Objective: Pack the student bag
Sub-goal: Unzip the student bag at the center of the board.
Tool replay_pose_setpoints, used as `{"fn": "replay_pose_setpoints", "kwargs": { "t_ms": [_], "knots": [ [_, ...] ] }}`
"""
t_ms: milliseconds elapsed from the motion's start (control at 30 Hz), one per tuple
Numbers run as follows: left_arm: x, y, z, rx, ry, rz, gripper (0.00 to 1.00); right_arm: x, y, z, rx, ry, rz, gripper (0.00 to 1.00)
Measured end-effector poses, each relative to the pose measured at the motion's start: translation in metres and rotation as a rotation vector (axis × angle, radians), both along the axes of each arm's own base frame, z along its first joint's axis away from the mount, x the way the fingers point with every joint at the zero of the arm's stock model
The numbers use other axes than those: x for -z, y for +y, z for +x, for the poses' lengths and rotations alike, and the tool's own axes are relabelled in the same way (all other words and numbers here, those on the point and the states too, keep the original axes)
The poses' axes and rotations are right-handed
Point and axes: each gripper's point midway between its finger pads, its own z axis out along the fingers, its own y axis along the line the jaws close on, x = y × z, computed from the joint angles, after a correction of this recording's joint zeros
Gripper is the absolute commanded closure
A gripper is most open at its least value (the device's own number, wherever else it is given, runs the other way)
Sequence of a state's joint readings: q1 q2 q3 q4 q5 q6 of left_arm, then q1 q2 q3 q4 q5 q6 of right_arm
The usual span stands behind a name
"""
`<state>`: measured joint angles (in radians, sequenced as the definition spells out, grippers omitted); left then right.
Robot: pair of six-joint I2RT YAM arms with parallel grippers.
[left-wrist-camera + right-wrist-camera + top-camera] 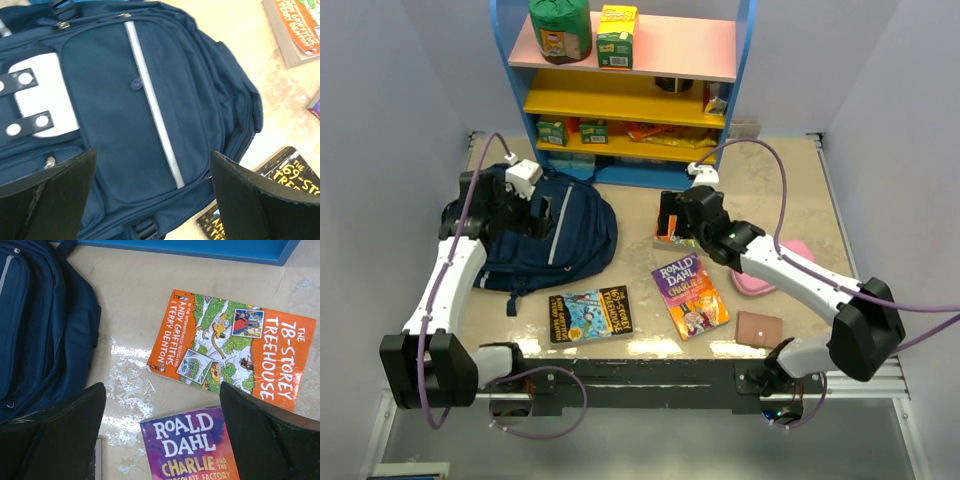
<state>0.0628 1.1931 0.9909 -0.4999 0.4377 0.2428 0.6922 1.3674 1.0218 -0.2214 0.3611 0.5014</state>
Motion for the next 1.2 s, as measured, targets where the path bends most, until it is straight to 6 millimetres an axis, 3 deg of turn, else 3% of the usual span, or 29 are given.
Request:
{"fn": "replay_pose_setpoints", "kwargs": {
  "t_ms": [167,367,800,900,1000,1033,1100,1133,1200],
  "knots": [
    [0.007,-0.027,0.004,0.045,0.0,0.028,0.0,0.008,0.012,-0.004,-0.02,0.019,-0.015,0.02],
    [0.03,-0.06,0.01,0.073,-0.004,0.119,0.0,-0.001,0.01,-0.01,-0.019,0.002,0.003,0.02],
    [0.103,-0.06,0.022,-0.034,0.07,0.328,0.0,-0.002,-0.011,-0.028,0.013,0.006,0.005,0.02],
    [0.118,-0.057,0.022,-0.051,0.093,0.377,0.1,0.0,-0.012,-0.03,0.018,0.011,0.007,0.03],
    [0.122,-0.053,0.024,-0.074,0.089,0.393,0.48,0.005,-0.014,-0.032,0.022,0.024,0.005,0.03],
    [0.122,-0.053,0.024,-0.076,0.085,0.391,0.7,0.006,-0.014,-0.032,0.023,0.027,0.004,0.03],
    [0.125,-0.057,0.022,-0.067,0.081,0.387,0.95,0.008,-0.016,-0.035,0.024,0.03,0.004,0.05],
    [0.126,-0.057,0.021,-0.065,0.079,0.392,1.0,0.008,-0.017,-0.036,0.022,0.029,0.007,0.06],
    [0.128,-0.055,0.02,-0.076,0.081,0.396,1.0,0.007,-0.018,-0.038,0.021,0.025,0.013,0.07]
  ]
}}
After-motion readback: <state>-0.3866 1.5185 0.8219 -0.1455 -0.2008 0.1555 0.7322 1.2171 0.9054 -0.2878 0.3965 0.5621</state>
